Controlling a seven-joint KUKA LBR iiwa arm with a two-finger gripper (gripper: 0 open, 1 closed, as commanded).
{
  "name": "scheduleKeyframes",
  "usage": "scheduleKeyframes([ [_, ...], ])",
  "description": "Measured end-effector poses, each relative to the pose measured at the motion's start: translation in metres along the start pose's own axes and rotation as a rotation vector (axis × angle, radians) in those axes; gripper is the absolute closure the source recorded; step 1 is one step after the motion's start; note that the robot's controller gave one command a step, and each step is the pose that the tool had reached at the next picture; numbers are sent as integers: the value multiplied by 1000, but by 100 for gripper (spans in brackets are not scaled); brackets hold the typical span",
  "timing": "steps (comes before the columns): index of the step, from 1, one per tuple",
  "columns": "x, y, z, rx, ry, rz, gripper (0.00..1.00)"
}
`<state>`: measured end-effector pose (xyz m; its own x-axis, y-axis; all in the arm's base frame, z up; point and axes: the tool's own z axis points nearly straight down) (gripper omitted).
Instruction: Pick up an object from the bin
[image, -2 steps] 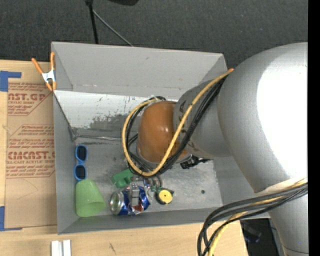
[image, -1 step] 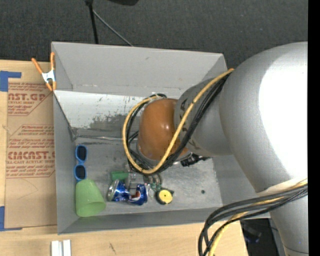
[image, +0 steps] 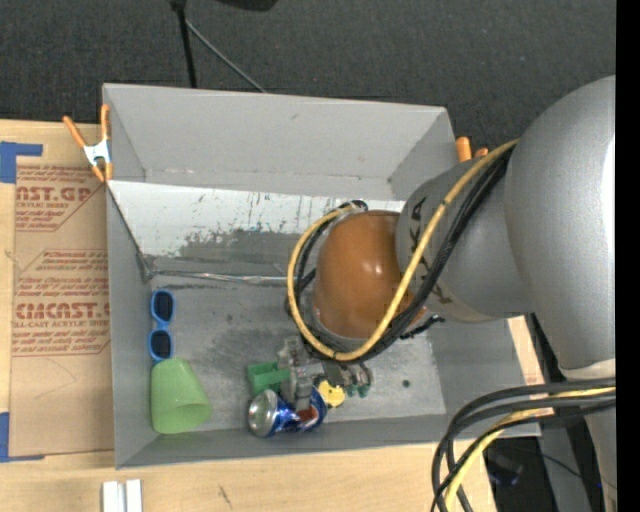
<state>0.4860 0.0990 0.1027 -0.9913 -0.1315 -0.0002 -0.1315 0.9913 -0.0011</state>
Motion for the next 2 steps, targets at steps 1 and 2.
scheduleKeyframes([
  [1,-47,70,-73,-7,-12,-14,100],
  [2,-17,49,-150,-3,-8,71,100],
])
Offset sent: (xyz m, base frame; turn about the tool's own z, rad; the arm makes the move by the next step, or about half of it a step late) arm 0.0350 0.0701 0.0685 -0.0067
